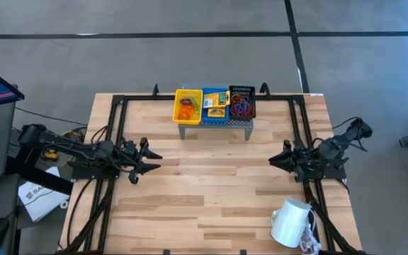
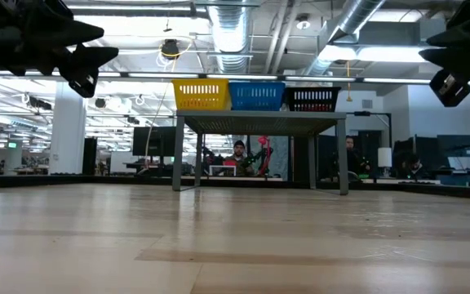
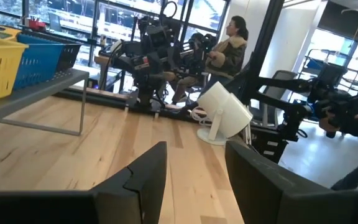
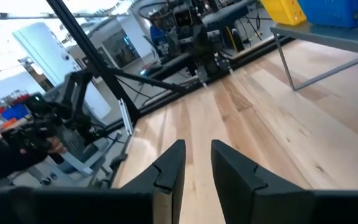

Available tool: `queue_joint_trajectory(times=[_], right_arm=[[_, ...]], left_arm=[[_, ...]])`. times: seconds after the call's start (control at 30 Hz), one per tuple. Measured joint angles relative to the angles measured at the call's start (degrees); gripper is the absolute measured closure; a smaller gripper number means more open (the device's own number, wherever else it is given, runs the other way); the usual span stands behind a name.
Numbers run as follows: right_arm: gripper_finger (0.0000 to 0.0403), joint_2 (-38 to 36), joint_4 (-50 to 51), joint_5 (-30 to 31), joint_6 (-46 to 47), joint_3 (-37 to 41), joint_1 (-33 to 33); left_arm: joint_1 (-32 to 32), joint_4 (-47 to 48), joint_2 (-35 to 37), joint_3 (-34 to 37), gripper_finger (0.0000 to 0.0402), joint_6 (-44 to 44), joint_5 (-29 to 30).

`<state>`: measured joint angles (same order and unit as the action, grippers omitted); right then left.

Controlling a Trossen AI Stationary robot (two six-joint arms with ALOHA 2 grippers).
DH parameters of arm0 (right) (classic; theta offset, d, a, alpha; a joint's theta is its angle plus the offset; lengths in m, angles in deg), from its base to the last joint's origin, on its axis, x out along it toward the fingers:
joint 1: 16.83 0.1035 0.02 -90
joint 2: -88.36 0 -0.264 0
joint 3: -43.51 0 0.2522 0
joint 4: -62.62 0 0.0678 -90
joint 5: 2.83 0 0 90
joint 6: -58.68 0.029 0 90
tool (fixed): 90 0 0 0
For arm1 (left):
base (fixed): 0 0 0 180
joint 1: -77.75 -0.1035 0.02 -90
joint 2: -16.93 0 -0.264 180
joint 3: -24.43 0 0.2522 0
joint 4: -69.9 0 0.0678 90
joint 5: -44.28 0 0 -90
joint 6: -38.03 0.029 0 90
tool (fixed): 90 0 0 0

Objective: Pick & Place Office Desk Supplies
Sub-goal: Return to Home Position

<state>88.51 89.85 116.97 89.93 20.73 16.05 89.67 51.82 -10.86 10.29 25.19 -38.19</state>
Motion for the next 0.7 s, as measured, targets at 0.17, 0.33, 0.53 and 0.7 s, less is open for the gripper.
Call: queue_joint_trajectory(times=[0.17,0.33,0.53,0.7], right_arm=[[0.0327,0.00,1.39,0.02,-1.60,-0.02,0.04],[0.0327,0.00,2.92,0.13,-4.67,-0.04,-0.04],[0.0327,0.00,7.13,0.31,-6.23,-0.04,-0.04],[0.0327,0.00,11.34,0.27,-3.98,-0.09,-0.04]], left_arm=[[0.00,0.01,0.00,0.00,0.0243,0.44,-0.02],[0.00,-0.01,0.00,0.00,0.0243,0.46,-0.02],[0.00,-0.01,0.00,0.00,0.0243,0.51,-0.04],[0.00,0.01,0.00,0.00,0.0243,0.53,-0.07]])
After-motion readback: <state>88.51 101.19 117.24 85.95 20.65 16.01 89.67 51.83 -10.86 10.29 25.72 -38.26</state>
